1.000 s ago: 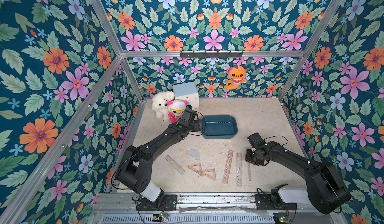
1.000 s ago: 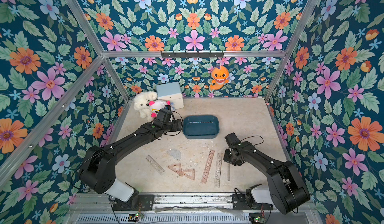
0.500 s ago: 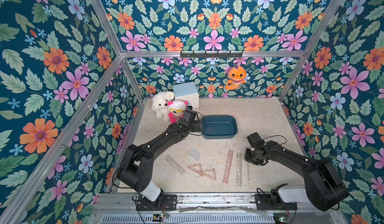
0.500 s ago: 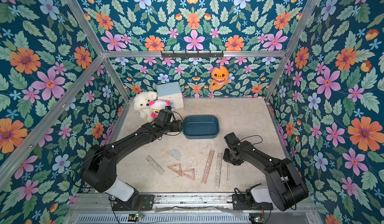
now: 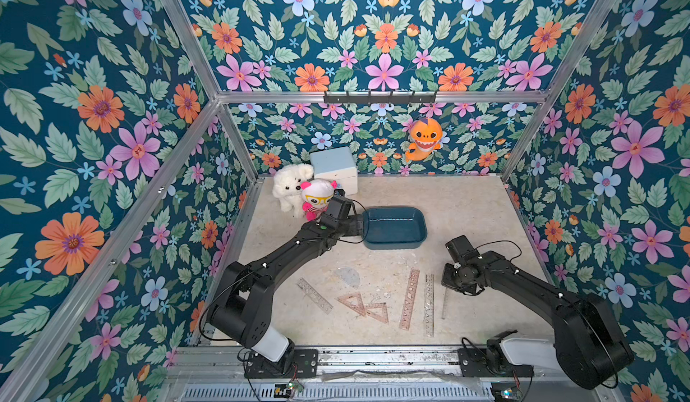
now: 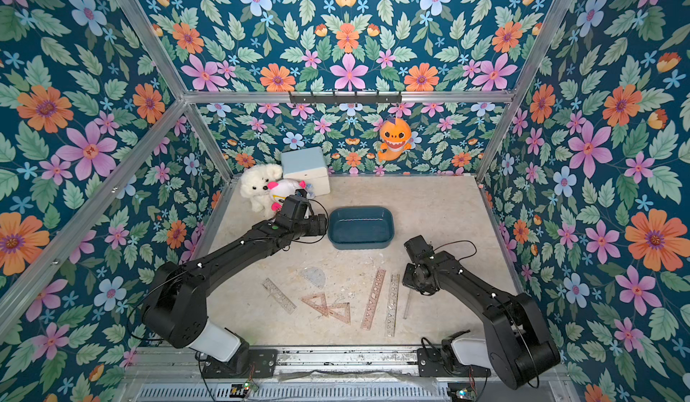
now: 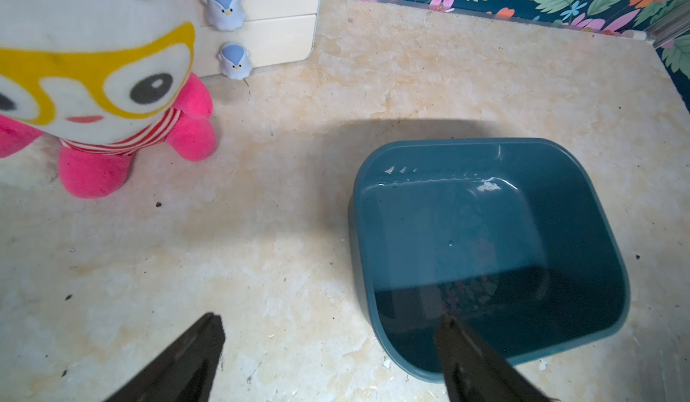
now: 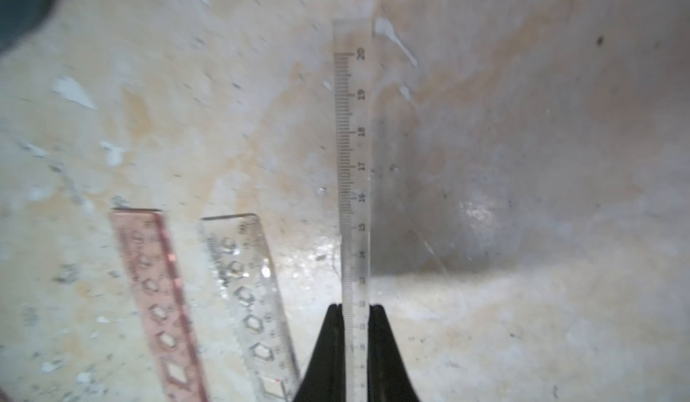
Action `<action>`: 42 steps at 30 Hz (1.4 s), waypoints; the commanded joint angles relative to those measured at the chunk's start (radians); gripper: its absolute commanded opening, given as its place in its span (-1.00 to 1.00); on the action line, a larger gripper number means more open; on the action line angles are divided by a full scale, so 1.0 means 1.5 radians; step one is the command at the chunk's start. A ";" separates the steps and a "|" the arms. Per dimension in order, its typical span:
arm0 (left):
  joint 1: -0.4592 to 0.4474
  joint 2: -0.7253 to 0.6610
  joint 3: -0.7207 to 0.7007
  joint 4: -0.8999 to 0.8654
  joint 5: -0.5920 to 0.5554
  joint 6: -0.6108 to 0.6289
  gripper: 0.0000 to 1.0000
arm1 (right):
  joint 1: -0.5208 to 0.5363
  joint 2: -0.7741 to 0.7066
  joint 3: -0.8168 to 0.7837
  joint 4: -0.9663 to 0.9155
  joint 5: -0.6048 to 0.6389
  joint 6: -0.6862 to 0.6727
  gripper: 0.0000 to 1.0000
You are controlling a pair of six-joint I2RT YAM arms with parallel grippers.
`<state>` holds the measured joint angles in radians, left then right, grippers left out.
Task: Put the scattered rulers into the storage box
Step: Pick up the ruler from the center of the board, then place the ruler in the storage box.
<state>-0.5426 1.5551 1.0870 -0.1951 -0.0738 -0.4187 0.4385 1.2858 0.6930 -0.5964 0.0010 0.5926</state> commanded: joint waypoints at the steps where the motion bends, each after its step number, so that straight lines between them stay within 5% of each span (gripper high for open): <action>1: 0.005 -0.008 0.005 0.000 -0.002 0.002 0.89 | 0.000 -0.021 0.053 0.008 0.020 -0.070 -1.00; 8: 0.020 -0.029 0.016 -0.009 0.003 0.006 0.90 | -0.001 0.039 0.260 0.110 0.006 -0.335 -1.00; 21: 0.069 -0.015 -0.002 0.027 0.048 0.008 0.92 | 0.001 0.474 0.764 0.045 -0.163 -0.704 -1.00; 28: 0.103 -0.008 -0.010 0.046 0.086 -0.001 0.91 | 0.010 0.555 0.796 0.041 -0.203 -0.829 -1.00; 42: 0.103 -0.004 -0.015 0.056 0.109 -0.009 0.91 | 0.041 0.574 0.676 0.091 -0.178 -0.830 -0.84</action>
<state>-0.3882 1.5459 1.0626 -0.1291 0.0788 -0.4232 0.4927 2.1460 1.7245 -0.4973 -0.2775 -0.6445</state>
